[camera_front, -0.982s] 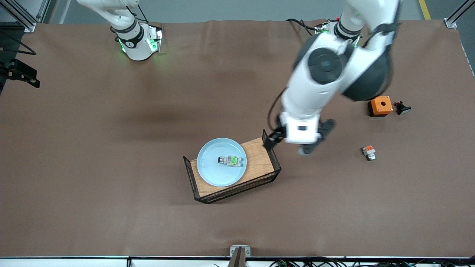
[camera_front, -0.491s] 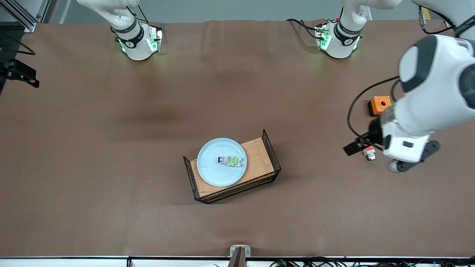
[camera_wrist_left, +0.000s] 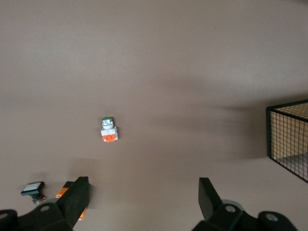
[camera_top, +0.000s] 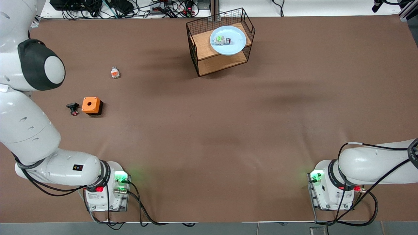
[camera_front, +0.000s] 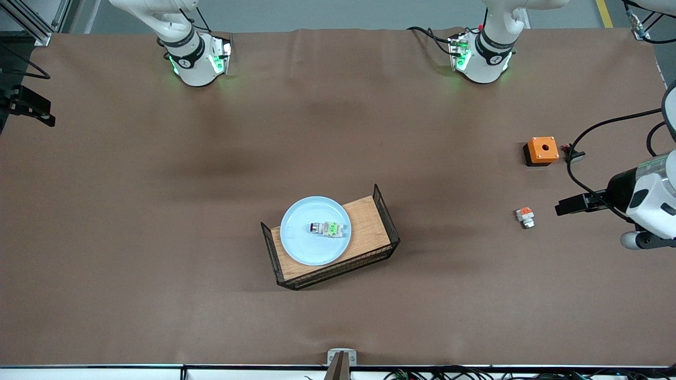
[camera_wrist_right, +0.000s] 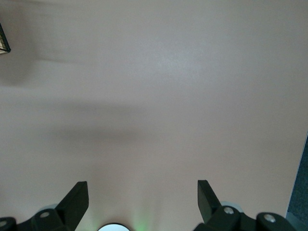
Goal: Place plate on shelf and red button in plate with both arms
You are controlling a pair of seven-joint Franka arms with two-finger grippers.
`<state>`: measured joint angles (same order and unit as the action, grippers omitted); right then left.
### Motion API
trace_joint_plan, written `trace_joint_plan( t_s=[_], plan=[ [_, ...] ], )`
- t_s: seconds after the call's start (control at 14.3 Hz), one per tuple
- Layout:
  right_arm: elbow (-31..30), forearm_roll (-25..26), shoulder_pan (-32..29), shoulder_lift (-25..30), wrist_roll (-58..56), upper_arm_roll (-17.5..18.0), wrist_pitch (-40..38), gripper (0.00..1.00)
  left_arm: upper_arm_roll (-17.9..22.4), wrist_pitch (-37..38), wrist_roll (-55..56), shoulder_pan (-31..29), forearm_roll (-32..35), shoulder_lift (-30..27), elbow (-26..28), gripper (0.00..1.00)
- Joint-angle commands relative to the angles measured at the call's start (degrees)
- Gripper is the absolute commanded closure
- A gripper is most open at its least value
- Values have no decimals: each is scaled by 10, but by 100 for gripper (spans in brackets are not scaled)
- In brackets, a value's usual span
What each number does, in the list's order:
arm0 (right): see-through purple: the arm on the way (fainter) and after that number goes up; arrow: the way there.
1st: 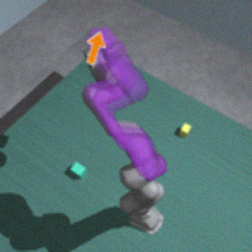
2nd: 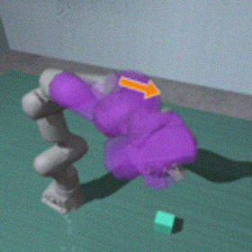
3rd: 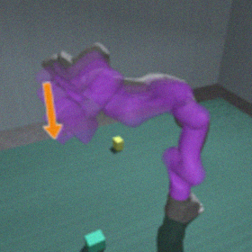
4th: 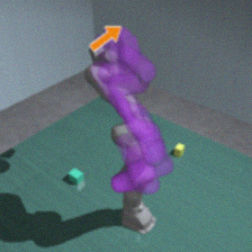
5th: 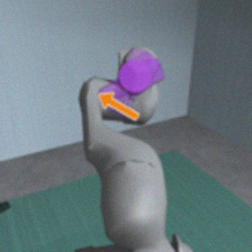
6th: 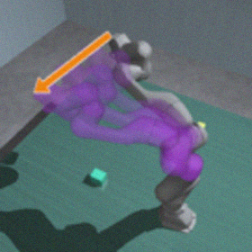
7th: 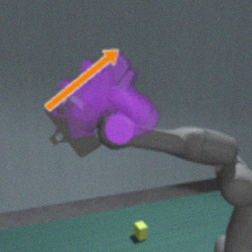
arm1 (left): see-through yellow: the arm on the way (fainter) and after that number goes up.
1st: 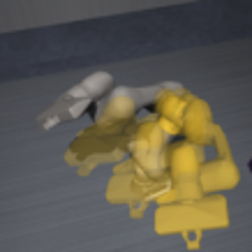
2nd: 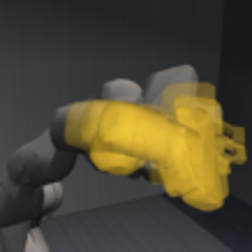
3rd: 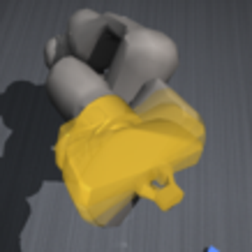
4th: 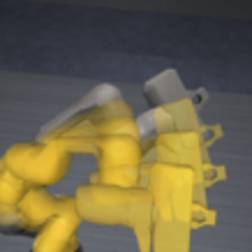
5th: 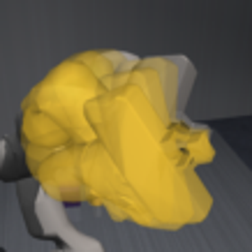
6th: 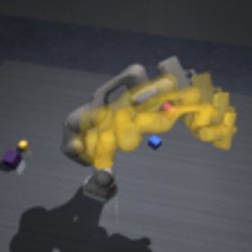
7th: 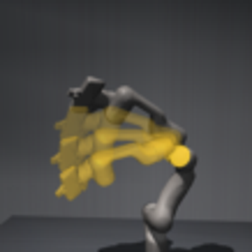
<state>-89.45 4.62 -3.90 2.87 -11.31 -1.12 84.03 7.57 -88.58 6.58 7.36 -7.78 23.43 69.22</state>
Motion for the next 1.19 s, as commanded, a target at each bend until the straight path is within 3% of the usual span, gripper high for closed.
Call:
trace_joint_plan(
  t_s=[0.0,0.35,0.63,0.91,1.12],
  plan=[
    [0,-6,-6,5,4,7,5,0,-4,15,-17,6,-2,-39,21,0],
    [0,-3,-8,5,4,6,4,0,-6,14,-41,10,8,-175,141,0],
    [0,-3,-8,5,4,6,4,0,-66,8,-46,-25,50,-282,245,0],
    [-1,-2,-6,5,3,6,10,0,-85,-23,-46,-38,51,-341,314,0],
    [-2,-2,-7,5,3,6,9,0,-85,-29,-46,-39,54,-351,325,0]
  ],
)
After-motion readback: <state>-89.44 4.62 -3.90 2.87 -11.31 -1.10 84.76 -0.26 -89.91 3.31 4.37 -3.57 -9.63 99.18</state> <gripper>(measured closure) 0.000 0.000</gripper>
